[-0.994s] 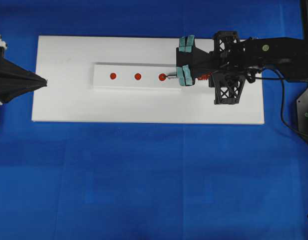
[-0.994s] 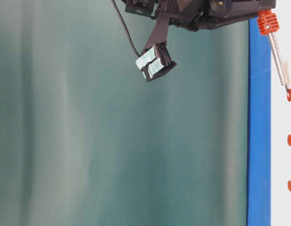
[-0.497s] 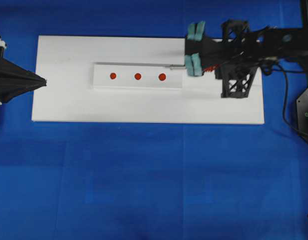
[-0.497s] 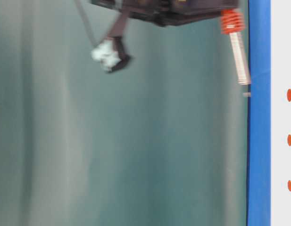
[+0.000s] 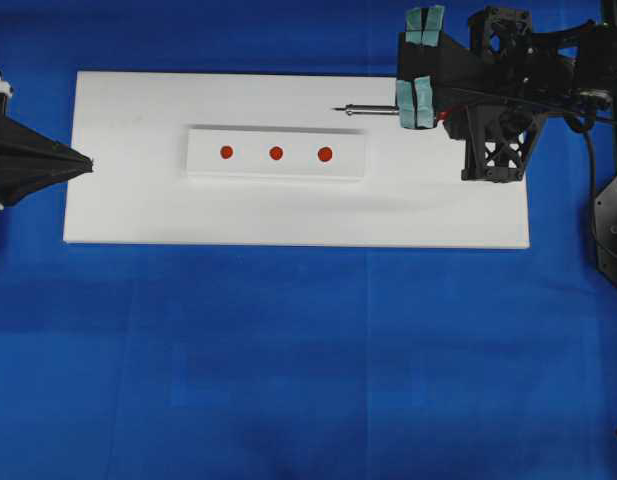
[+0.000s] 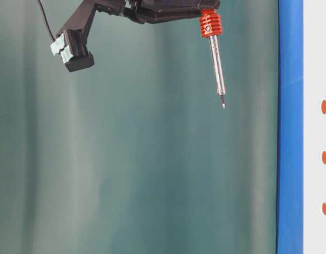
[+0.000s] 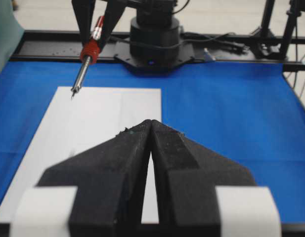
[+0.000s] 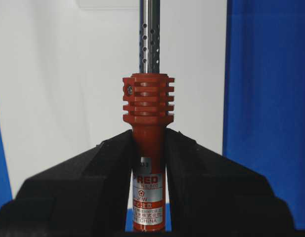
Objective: Touch the tip of the soldering iron to the mark.
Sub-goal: 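Lift the iron and carry it back down to the blue surface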
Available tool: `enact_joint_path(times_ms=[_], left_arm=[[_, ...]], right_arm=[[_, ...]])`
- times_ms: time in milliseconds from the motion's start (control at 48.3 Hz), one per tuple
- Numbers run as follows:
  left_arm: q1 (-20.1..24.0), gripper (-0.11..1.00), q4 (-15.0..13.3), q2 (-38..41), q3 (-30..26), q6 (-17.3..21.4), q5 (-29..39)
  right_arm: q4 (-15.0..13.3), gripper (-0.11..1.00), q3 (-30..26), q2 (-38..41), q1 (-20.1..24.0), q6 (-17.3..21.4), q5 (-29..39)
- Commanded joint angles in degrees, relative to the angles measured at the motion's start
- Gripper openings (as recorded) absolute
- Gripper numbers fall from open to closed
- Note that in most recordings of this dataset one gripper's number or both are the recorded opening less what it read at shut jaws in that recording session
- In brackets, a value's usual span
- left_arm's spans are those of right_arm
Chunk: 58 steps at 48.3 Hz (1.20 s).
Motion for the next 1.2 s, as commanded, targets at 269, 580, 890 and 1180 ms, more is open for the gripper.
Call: enact_joint_path(times_ms=[269, 580, 890, 1180], left_arm=[[0.0, 0.02, 0.09, 0.35, -0.7, -0.09, -0.35], [0.0, 0.02, 0.0, 0.26, -0.7, -0.7, -0.26], [0.0, 0.02, 0.09, 0.26, -0.7, -0.97, -0.26], [0.0, 0.02, 0.0, 0.09, -0.79, -1.76, -0.26]], right_arm=[[0.18, 0.06, -0.62, -1.32, 4.22, 6.33, -0.18], [-0.09, 0.06, 0.09, -1.49, 16.17, 18.63, -0.26], [-2.29, 0.06, -0.09, -0.62, 28.56, 32.52, -0.35], [-4.04, 0.06, -0.97, 2.29, 36.12, 40.34, -0.53]])
